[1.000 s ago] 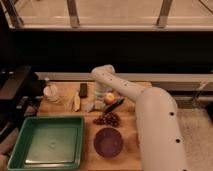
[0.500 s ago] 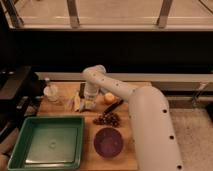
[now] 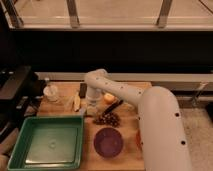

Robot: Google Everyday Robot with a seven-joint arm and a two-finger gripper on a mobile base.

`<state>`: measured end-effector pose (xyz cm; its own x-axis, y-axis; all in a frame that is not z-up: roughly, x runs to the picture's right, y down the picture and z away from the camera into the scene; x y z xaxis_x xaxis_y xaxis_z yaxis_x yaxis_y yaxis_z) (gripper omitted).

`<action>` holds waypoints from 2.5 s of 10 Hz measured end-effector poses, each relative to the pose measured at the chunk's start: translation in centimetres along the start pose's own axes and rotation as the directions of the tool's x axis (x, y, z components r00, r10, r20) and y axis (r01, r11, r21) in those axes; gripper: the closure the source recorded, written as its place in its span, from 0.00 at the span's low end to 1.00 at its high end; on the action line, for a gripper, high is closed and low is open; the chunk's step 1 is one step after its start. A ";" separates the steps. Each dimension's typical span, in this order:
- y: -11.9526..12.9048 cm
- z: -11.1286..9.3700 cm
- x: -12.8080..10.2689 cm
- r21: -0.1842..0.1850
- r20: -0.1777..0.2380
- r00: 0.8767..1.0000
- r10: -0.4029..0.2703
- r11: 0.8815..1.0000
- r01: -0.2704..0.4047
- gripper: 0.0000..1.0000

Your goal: Wipe table surface with towel

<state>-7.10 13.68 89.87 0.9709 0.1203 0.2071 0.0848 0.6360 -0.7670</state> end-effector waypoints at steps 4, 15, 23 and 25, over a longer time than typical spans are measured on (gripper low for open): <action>-2.0 -1.9 5.7 0.023 -0.076 0.995 0.061 0.998 -0.060 1.00; -2.0 -0.1 -4.0 -0.021 -0.026 0.998 -0.059 0.998 0.059 1.00; -4.4 -3.1 6.8 0.004 -0.112 0.994 0.004 1.000 -0.004 1.00; -5.6 -3.3 6.1 0.020 -0.099 0.995 -0.015 1.000 0.017 1.00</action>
<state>-0.94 8.30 93.41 0.9869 0.0347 0.1579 0.0972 0.6530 -0.7511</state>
